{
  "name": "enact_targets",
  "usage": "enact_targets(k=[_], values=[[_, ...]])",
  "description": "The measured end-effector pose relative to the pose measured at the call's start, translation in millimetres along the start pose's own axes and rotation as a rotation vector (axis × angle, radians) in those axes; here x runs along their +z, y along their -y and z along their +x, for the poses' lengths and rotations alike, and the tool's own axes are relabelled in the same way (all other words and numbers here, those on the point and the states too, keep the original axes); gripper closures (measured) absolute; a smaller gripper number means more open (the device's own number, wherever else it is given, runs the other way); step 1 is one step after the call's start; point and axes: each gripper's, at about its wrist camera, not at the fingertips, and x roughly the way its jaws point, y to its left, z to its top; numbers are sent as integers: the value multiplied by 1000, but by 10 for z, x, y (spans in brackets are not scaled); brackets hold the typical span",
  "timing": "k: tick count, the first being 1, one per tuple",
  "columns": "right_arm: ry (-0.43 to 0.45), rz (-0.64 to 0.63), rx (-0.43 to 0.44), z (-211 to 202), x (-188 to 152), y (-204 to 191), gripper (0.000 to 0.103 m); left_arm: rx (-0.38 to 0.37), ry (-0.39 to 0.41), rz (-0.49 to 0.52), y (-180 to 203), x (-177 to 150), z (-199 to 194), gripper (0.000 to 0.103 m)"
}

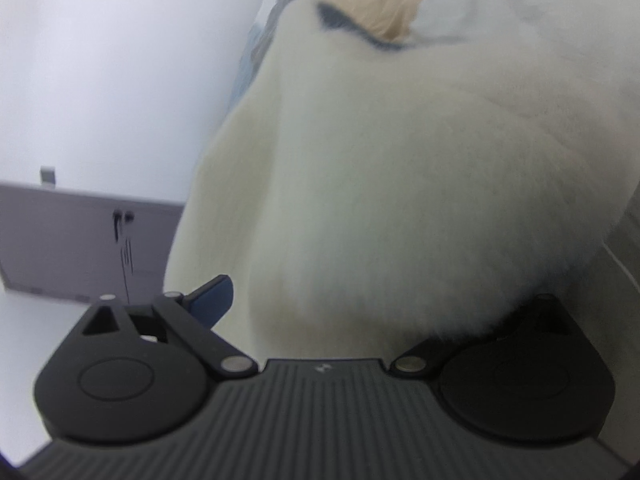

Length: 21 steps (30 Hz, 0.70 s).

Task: Fold large clothes

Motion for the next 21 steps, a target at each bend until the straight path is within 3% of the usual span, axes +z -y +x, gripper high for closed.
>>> enact_targets(k=[3, 5, 9, 12, 17, 21], values=[[25, -18, -5, 1, -17, -13, 2, 19, 18, 74, 119, 15, 27, 21], [25, -83, -63, 20, -19, -59, 21, 30, 26, 107, 135, 72, -4, 25], [32, -116, -61, 18, 64, -43, 27, 46, 46, 164, 258, 58, -15, 36], [51, -155, -57, -18, 50, -66, 38, 57, 67, 241, 430, 11, -63, 41], [76, -236, -47, -105, 5, -225, 59, 55, 89, 309, 552, 40, -56, 47], [107, -327, -28, -181, -17, -330, 65, 54, 104, 331, 568, 19, -69, 49]])
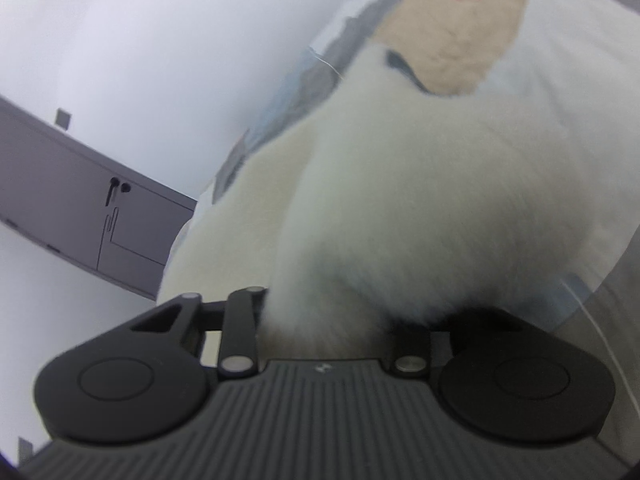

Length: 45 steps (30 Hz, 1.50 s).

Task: Fold large clothes

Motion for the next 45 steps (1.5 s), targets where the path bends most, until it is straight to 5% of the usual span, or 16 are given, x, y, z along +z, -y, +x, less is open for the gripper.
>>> enact_targets(k=[15, 25, 36, 45], values=[[-7, -119, 11, -436, -113, -82, 68, -3, -2, 92, -15, 79, 25, 50], [13, -156, 38, -869, 193, -171, 70, -68, -42, 113, 321, 46, 97, 51], [140, -150, 130, -1326, 1146, -261, 71, -180, -69, 178, 1480, -99, 624, 52], [276, -159, 126, -1561, 2220, -41, 70, -253, -147, 273, 2624, -409, 1768, 52]])
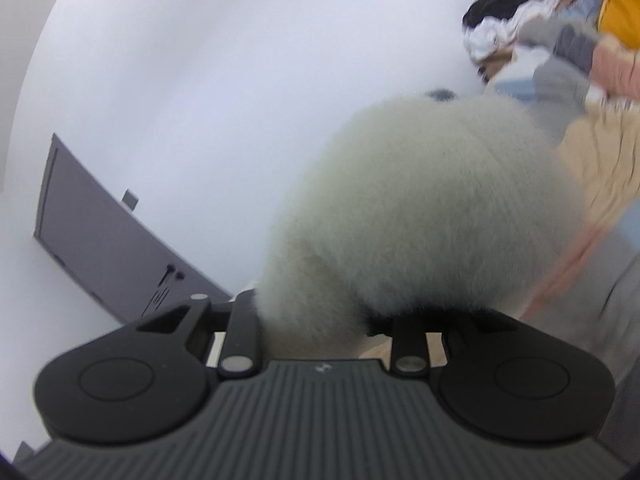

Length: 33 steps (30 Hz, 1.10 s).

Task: Fold large clothes

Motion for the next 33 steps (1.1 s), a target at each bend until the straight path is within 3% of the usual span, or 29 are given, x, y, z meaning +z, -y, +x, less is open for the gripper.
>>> enact_targets(k=[7, 11, 15, 20, 27, 33], values=[[55, 7, -48, 236, 483, 702, 70, -11, -84, 59, 183, -70, 1229, 52], [61, 50, -85, 451, 473, 1207, 70, 13, -129, 86, 17, -149, 1862, 52], [64, 103, -125, 584, 272, 1641, 70, 34, -176, 111, -234, -319, 2220, 52], [18, 116, -156, 631, -111, 2017, 70, 67, -221, 116, -672, -494, 2379, 52], [53, 122, -118, 511, -478, 2237, 70, 1, -170, 88, -1112, -973, 2115, 51], [99, 142, -97, 431, -719, 2376, 68, -47, -148, 54, -1366, -1131, 2020, 46]])
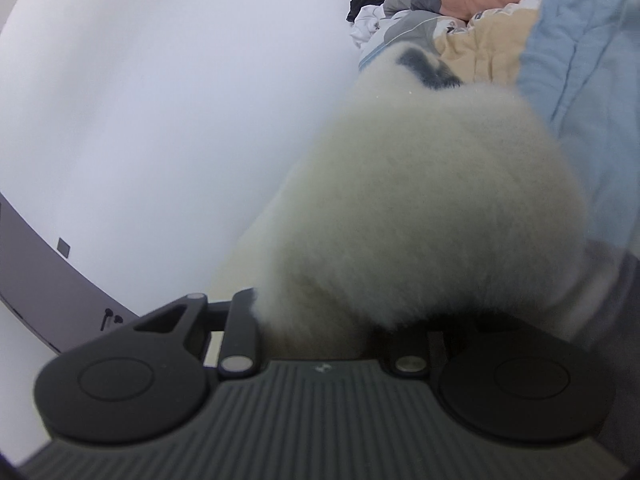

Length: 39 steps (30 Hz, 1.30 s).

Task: Fold large clothes

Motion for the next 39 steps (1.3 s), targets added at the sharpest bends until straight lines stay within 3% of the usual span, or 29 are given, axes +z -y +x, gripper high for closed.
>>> enact_targets(k=[7, 9, 11, 16, 20, 28, 33, 39], values=[[0, 23, -22, -8, -1, -26, 62, 10, -23, -69, -40, -23, -171, 42], [-11, 53, -38, -25, 12, -20, 56, 44, -47, -57, 11, -14, -236, 37], [-19, 80, -107, -125, -30, -54, 38, 72, -80, -66, 50, -6, -350, 35], [-28, 50, -190, -512, -80, -279, 37, 157, -80, 6, 319, -58, -803, 33], [-50, -51, -204, -816, -17, -617, 37, 201, -29, 192, 882, -128, -1233, 33], [45, -282, -78, -1574, 321, -1694, 37, 220, 58, 548, 2154, -297, -2180, 33], [88, -453, -39, -2052, 324, -2315, 37, 176, 100, 658, 2603, -507, -2746, 32], [120, -566, -33, -2594, 169, -2685, 37, 156, 120, 770, 2895, -825, -3284, 32]])
